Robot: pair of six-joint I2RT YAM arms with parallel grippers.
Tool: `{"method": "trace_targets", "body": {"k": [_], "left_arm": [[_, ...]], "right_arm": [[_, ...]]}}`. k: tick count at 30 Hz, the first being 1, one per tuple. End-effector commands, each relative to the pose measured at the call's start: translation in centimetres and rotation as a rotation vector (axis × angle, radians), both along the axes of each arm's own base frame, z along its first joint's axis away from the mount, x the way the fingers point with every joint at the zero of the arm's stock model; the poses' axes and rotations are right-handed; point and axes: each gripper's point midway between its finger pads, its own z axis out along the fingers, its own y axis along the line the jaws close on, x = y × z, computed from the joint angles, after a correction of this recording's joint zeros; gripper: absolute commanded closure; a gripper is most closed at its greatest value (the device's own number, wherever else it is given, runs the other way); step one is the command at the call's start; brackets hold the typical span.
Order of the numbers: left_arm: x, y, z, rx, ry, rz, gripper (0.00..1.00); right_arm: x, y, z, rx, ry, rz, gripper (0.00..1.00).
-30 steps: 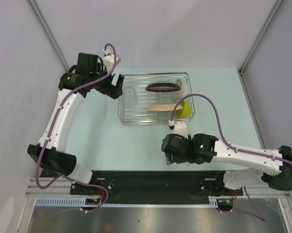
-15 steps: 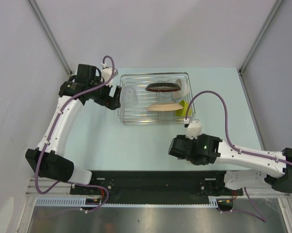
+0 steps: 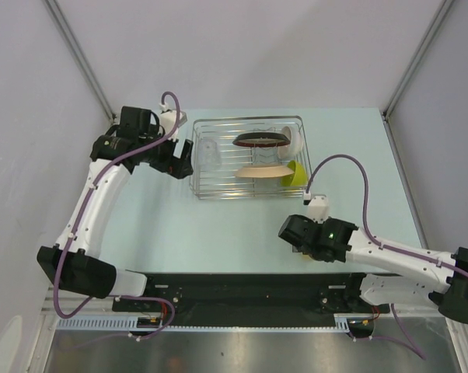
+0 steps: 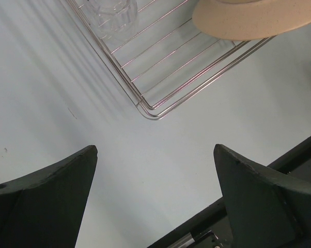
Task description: Load the mixed dishes into the dish rack
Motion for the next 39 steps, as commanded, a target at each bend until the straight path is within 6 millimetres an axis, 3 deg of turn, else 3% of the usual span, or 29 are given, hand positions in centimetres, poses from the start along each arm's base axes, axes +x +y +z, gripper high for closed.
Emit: {"method": "trace_targets", "body": {"k": [1,5,11,17,20,24,27,30,31,33,34,35,37,38,39], "left_arm": [[-0.1,-0.2,1.3,-0.044,-0.044,0.001,0.00],[0.1,-0.1,1.4,-0.043,-0.050,0.006,0.00],[0.2,0.0,1.2,-0.046,-0.050,0.010,0.00],[0.3,-0.2,1.4,-0.059,-0.053,0.010,0.00],[0.2,-0.4,1.4,-0.072,-0.049,0.005,0.00],[-0.1,-0.5,1.5,-0.085,-0.045,0.005,0.00],[-0.3,-0.5,2.0,-0.088,-0.060,0.004,0.00],[-0.7,-0.6,2.9,-0.100,-0.086,-0.004,0.00],[-0.9,-0.9,3.3,-0.121,-0.094,-0.015,0.00],[-1.4,-1.2,4.1,-0.169,-0.107,-0.026,0.00],[-1.6,-1.6,4.5,-0.204,-0.111,-0.040,0.00],[-2.2,-2.1,4.9,-0.274,-0.089,-0.065,0.00],[-2.9,-2.8,5.5,-0.367,-0.071,-0.110,0.00],[-3.1,-2.7,5.4,-0.418,-0.036,-0.105,0.00],[-4.3,-3.9,6.1,-0.514,0.004,-0.183,0.00]], "right_arm": [[1.6,1.9,-0.4,0.059,-0.028,0.030,0.43],[1.8,2.8,-1.5,0.051,-0.003,0.053,0.47],[1.4,3.2,-2.8,0.041,0.034,0.068,0.64],[0.7,2.5,-3.0,0.016,0.052,0.063,0.73],[0.3,2.1,-3.4,-0.002,0.068,0.062,0.81],[0.2,2.4,-3.6,-0.005,0.082,0.085,1.00],[0.5,3.1,-2.8,0.042,0.071,0.108,1.00],[1.3,5.2,0.3,0.148,0.033,0.161,1.00],[1.8,6.3,3.2,0.243,-0.019,0.180,1.00],[2.4,8.6,6.9,0.417,-0.072,0.240,1.00],[2.6,8.9,9.9,0.527,-0.130,0.257,1.00],[2.5,10.5,12.6,0.659,-0.162,0.313,1.00],[3.2,10.1,16.8,0.812,-0.251,0.324,1.00],[2.9,10.9,19.4,0.909,-0.293,0.376,1.00],[3.4,10.5,20.7,0.959,-0.321,0.374,1.00]]}}
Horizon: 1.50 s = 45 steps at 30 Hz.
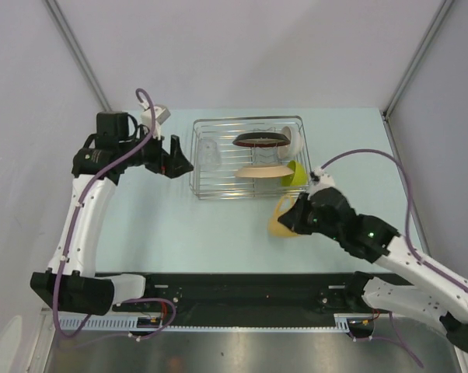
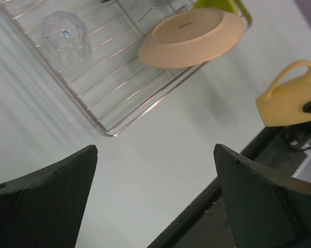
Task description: Load the mixed dishes into the dish rack
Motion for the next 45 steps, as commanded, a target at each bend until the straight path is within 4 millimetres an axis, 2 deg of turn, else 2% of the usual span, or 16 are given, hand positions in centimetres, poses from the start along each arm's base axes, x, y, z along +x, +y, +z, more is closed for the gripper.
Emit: {"method": "trace_targets", "body": {"k": [1,2,3,5,7,8,9,10,12,13,19,23,27,33,39,45], "left_arm": [[-2.7,-2.9,2.8,-0.318,0.066,-0.187,0.00],[-3.0,-2.8,2.9,-0.374,0.095,-0.207,0.00],[-3.9,-3.3,3.8,-0.465,0.133,-0.263,0.00],[-4.1,-3.1,4.2,-0.567,0.180,-0.292,0.00],[-5.0,-3.5,5.1,-0.636,0.184,-0.382,0.00],[-5.4,-3.6,4.9,-0.678,0.245,-0.384,0.00],[-5.6,-3.7,5.6,-0.690,0.204,-0.442,0.00],[-6.0,-3.8,5.2,-0.729,0.291,-0.416,0.00],[-5.8,-3.7,5.4,-0.723,0.242,-0.438,0.00],[-6.1,-3.8,5.2,-0.729,0.257,-0.434,0.00],[-6.8,-4.5,4.5,-0.713,0.240,-0.440,0.00],[-6.7,-4.9,4.4,-0.711,0.233,-0.448,0.00],[-7.4,-6.6,4.5,-0.696,0.235,-0.496,0.00],[-7.1,-8.1,4.2,-0.694,0.249,-0.502,0.00],[-6.8,-8.7,4.9,-0.695,0.233,-0.508,0.00],[-6.8,-9.3,4.7,-0.698,0.255,-0.509,0.00]], "right_arm": [[1.2,3.1,14.3,0.499,-0.256,0.120,1.00],[0.9,3.6,16.3,0.575,-0.284,0.167,1.00],[1.3,3.4,17.2,0.610,-0.300,0.167,1.00],[1.3,4.3,19.5,0.712,-0.312,0.218,1.00],[1.8,4.8,20.9,0.778,-0.331,0.241,1.00],[2.1,5.7,21.9,0.834,-0.330,0.270,1.00],[2.3,5.9,22.3,0.863,-0.329,0.280,1.00],[2.1,6.2,23.7,0.912,-0.367,0.315,1.00],[2.9,7.2,23.8,0.966,-0.328,0.321,1.00],[2.9,7.4,24.8,1.004,-0.354,0.343,1.00],[4.3,9.2,25.6,1.135,-0.304,0.360,1.00],[4.8,10.1,24.9,1.146,-0.276,0.349,1.00],[5.1,10.4,25.1,1.167,-0.279,0.347,1.00],[5.4,10.9,24.5,1.163,-0.264,0.344,1.00],[5.6,11.2,24.1,1.153,-0.256,0.342,1.00],[5.7,12.2,23.6,1.170,-0.251,0.354,1.00]]}}
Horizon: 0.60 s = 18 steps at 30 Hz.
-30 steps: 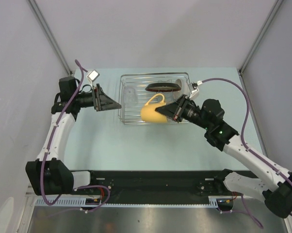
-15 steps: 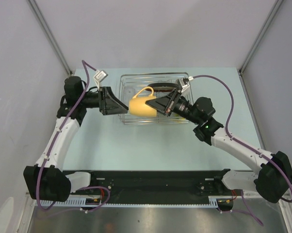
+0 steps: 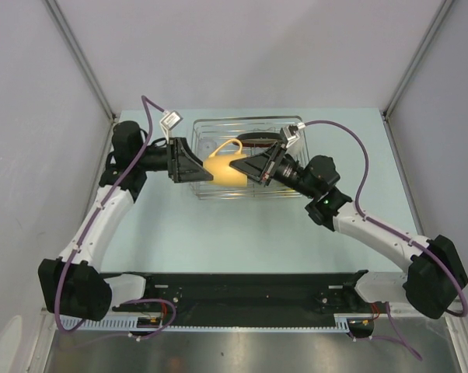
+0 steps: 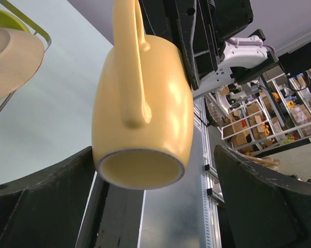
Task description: Load the mixed dishes into the dish rack
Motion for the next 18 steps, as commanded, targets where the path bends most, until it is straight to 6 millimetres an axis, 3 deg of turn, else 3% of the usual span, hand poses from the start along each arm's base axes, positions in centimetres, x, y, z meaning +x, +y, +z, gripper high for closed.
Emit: {"method": "trace_targets", "body": {"k": [1,7,11,15,18], "left_arm": [[0.2,-0.6,0.5,-0.007,-0.016,-0.005,0.00],[0.6,-1.3,0.3,-0.010,-0.021,-0.025,0.00],[0.9,-1.5,0.3,-0.009,-0.016,-0.034,0.06],[0.7,-1.7,0.1,-0.009,-0.007,-0.044,0.26],[0.6,-1.7,0.2,-0.012,0.000,-0.052,0.48]], "right_arm": [[-1.2,-0.1,4.8,0.149,-0.133,0.012,1.00],[-0.9,0.8,4.4,0.168,-0.123,0.020,1.00],[-1.0,1.3,3.9,0.162,-0.112,0.029,1.00],[-0.8,1.3,4.0,0.168,-0.120,0.019,1.00],[-0.6,1.4,3.9,0.169,-0.118,0.010,1.00]]}}
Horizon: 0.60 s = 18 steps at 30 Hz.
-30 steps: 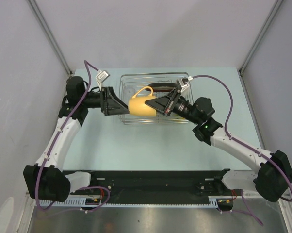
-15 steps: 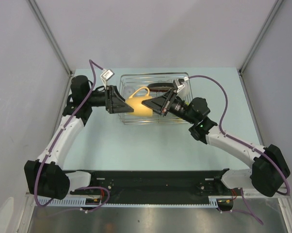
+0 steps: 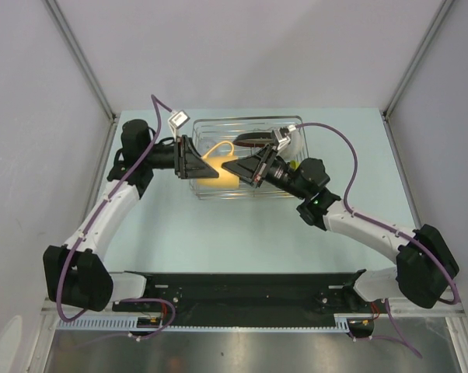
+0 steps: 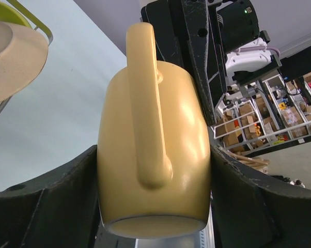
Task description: Load the mixed dishes into the dish rack
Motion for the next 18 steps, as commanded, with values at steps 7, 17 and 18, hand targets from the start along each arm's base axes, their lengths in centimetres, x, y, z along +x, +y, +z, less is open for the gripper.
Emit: {"method": "trace_targets", "body": {"k": [7,17,18], "left_arm": [[1.1,0.6,2.6,0.036,-0.111,0.020,1.00],[7.0,6.7,-1.9,0.557,-0.229,0.293,1.00],[7.6,7.2,-2.2,0.596,-0.264,0.302,1.00]], "right_arm": [[0.4,-1.6,3.1,0.034,-0.103,-0.074,0.85],[1.3,-8.6,1.5,-0.164,-0.097,-0.245,0.47],[0.9,-9.5,1.7,-0.168,-0.098,-0.262,0.47]]}}
